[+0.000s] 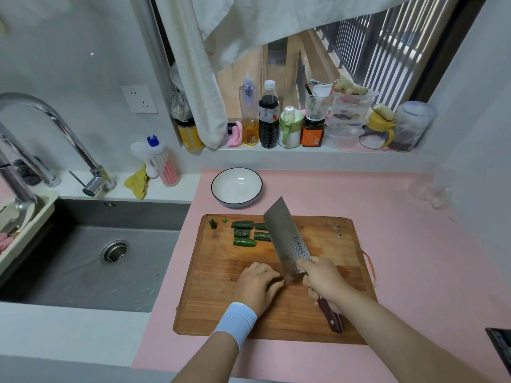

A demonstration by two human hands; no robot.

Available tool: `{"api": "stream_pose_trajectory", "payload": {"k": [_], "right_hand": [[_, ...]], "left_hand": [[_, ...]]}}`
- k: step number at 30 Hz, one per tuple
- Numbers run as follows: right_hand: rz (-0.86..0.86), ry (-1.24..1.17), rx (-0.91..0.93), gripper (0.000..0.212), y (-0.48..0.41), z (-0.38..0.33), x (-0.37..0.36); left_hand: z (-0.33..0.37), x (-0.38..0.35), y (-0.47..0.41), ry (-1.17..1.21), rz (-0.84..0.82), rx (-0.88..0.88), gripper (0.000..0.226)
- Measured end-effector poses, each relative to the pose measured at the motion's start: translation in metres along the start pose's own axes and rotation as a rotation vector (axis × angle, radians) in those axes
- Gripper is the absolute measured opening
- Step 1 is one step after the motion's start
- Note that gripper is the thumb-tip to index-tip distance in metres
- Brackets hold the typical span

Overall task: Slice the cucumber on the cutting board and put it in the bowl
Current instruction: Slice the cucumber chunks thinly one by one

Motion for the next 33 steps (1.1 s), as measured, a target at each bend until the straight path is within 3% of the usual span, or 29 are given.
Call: {"api": "stream_pose_trajectory", "payload": {"k": [5,7,11,13,15,16,19,24,30,33], "right_hand": [[-0.033,0.088,0.066,0.034,0.003,-0.005,0.012],[-0.028,0.304,0.199,0.034,0.006,-0.014,0.017],[0.033,0.925,0.646,0.025,0.020,-0.030,0.022],[0.036,1.205,0.810,0.034,0.024,-0.029,0.018],[-0.018,1.397,0.911,0.029,0.023,-0.024,0.009],[-0.026,1.453,0.962,0.026,0.023,-0.020,0.006],[-0.026,1.507,1.035,0.050,0.022,-0.008,0.001],[0.018,1.462,1.168,0.042,0.031,-0.010,-0.007],[0.010,1.435,1.110,0.041,0.034,-0.010,0.003],[0.000,1.439,1.083,0.041,0.034,-0.009,0.006]], "left_hand": [[-0.012,0.026,-0.007,-0.050,0.066,0.079,0.015],[-0.019,0.052,-0.015,-0.045,0.177,0.173,0.018],[-0.049,0.107,-0.024,0.108,0.478,0.464,0.022],[-0.057,0.107,-0.033,0.152,0.367,0.485,0.019],[-0.049,0.089,-0.042,0.175,0.121,0.394,0.017],[-0.039,0.079,-0.043,0.196,0.002,0.326,0.016],[-0.002,0.052,-0.038,0.175,-0.201,0.128,0.022],[0.011,0.021,-0.033,0.105,-0.290,0.084,0.025],[-0.020,0.011,-0.040,-0.011,-0.389,0.224,0.023],[-0.027,0.013,-0.034,0.074,-0.395,0.278,0.021]]}}
Point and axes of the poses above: each hand's wrist, its own y-axis away from the middle knuckle, its own x-axis out of the back of the hand, z = x × y, the point moved 7 cm from there along -y, towards the middle knuckle, and after that the axes turned 10 degrees about -y, right-handed, at the moved point
